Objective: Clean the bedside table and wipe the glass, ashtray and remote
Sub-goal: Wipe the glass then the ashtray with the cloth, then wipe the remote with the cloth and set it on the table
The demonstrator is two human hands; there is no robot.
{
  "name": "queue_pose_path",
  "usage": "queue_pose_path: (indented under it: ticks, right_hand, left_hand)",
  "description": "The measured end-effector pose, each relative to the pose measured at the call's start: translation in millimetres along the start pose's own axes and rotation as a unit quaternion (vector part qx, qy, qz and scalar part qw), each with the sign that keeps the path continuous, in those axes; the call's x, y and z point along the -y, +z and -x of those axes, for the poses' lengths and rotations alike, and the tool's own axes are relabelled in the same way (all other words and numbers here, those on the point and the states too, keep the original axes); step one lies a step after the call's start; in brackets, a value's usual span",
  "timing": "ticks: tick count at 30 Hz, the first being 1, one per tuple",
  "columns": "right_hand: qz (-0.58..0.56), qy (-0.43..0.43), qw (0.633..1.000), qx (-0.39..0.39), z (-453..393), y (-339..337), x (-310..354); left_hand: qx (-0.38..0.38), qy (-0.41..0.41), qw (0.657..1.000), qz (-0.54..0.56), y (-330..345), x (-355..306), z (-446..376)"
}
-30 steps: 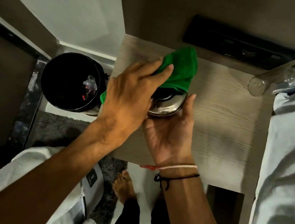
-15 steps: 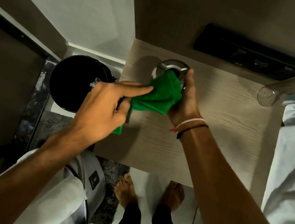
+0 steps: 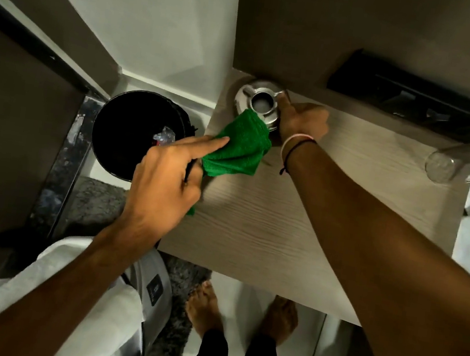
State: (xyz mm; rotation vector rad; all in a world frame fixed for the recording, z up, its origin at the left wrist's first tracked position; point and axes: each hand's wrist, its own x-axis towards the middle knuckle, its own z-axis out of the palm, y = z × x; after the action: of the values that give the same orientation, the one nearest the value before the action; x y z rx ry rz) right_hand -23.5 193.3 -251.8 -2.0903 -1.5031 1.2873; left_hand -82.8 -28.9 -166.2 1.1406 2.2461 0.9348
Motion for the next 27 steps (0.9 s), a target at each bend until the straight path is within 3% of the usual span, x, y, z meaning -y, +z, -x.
queue_pose_path:
  ticks: [4, 5, 6, 8, 10, 14, 19, 24, 26, 27]
  right_hand:
    - [-0.029, -0.067, 0.997, -0.011, 11.7, -19.0, -3.4]
    - [-0.079, -0.064, 0.994, 0.045, 17.6, -27.4, -3.4]
    - [-0.142, -0.040, 0.978, 0.151, 25.7, -37.0, -3.0]
    - [-0.204, 0.010, 0.904, 0.377, 42.8, -56.5, -3.4]
    - [-0.168, -0.005, 0.875, 0.454, 52.7, -76.5, -12.5]
    - [-0.237, -0.074, 0.883, 0.399, 59.7, -117.3, -22.6]
    - [-0.217, -0.156, 0.899, 0.348, 60.6, -193.5, -27.4]
    - [-0.300, -0.148, 0.885, 0.323, 64.6, -296.0, -46.6]
    - [-0.294, -0.165, 0.900, 0.276, 67.8, -336.9, -55.7]
    - [-0.277, -0.176, 0.920, 0.213, 69.8, -371.8, -68.7]
  left_hand:
    - [-0.022, -0.043, 0.999, 0.014, 4.3, -17.2, -0.5]
    - [-0.030, -0.044, 0.998, 0.021, 6.7, -23.9, -1.2]
    - [-0.038, -0.042, 0.998, 0.032, 9.5, -31.7, -1.7]
    - [-0.049, -0.044, 0.996, 0.063, 14.2, -44.0, -2.8]
    - [-0.051, -0.045, 0.994, 0.081, 20.3, -56.9, -2.8]
    - [0.016, -0.080, 0.987, 0.136, 31.5, -82.3, -3.2]
    - [0.156, -0.181, 0.924, 0.300, 45.8, -126.8, -10.5]
    - [0.266, -0.116, 0.928, 0.233, 81.4, -203.1, -11.7]
    - [0.295, -0.082, 0.931, 0.198, 97.6, -237.8, -10.0]
    - [0.311, -0.040, 0.935, 0.165, 115.5, -264.2, -5.6]
